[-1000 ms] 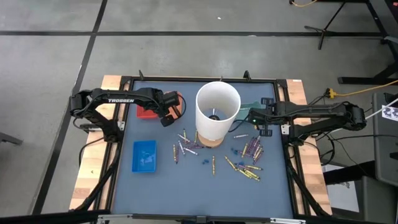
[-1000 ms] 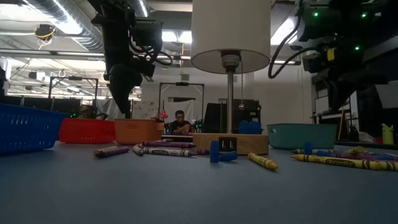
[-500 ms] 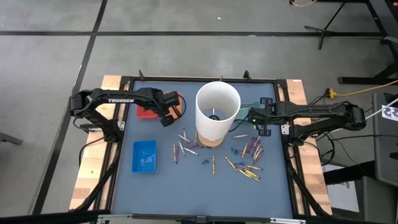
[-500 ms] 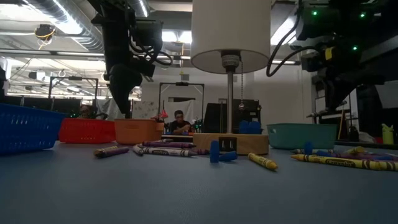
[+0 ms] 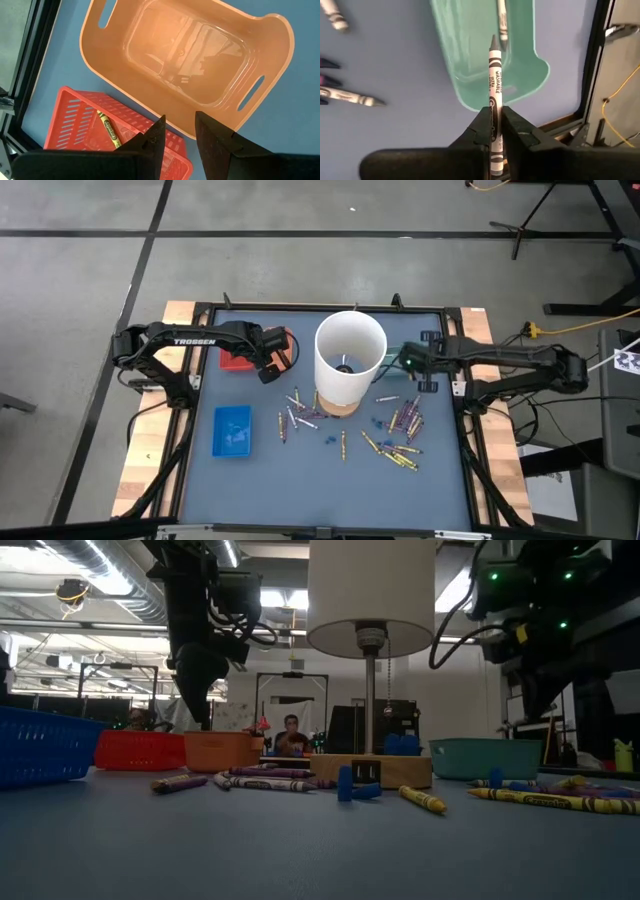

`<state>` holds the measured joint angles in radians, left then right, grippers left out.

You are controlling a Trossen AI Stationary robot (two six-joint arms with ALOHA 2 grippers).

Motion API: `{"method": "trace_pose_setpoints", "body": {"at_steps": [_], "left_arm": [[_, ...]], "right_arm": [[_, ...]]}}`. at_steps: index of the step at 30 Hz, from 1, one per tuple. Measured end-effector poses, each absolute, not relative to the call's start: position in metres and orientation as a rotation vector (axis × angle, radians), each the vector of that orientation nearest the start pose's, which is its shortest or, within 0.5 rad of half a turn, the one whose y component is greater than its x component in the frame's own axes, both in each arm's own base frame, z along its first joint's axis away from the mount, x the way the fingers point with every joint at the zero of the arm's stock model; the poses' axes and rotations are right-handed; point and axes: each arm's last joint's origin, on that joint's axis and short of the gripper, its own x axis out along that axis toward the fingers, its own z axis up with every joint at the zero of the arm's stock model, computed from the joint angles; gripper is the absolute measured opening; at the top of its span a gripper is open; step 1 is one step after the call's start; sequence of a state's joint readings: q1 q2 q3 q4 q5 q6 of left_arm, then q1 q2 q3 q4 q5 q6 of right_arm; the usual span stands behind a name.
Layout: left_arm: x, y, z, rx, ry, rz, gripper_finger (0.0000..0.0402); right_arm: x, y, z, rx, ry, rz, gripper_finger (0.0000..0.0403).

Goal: Sort crayons
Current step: Put the gray crayon into the green bin

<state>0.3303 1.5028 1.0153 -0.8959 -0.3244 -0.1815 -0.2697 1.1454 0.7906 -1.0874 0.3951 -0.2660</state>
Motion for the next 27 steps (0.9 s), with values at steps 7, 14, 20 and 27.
{"method": "trace_pose_setpoints", "body": {"at_steps": [7, 14, 20, 27], "left_arm": [[0.247, 0.095, 0.212, -0.15, 1.351, 0.672, 0.0089], [0.247, 0.095, 0.212, -0.15, 1.351, 0.672, 0.0089], [0.247, 0.095, 0.212, -0.15, 1.351, 0.672, 0.0089], [0.247, 0.095, 0.212, -0.15, 1.351, 0.672, 0.0089]], "right_arm": [[0.166, -0.075, 0.222, -0.211, 1.452, -0.303, 0.0025], [0.168, -0.086, 0.223, -0.197, 1.398, -0.35, 0.0025], [0.17, -0.087, 0.224, -0.204, 1.371, -0.356, 0.0037], [0.17, -0.087, 0.224, -0.203, 1.371, -0.357, 0.0083]]}}
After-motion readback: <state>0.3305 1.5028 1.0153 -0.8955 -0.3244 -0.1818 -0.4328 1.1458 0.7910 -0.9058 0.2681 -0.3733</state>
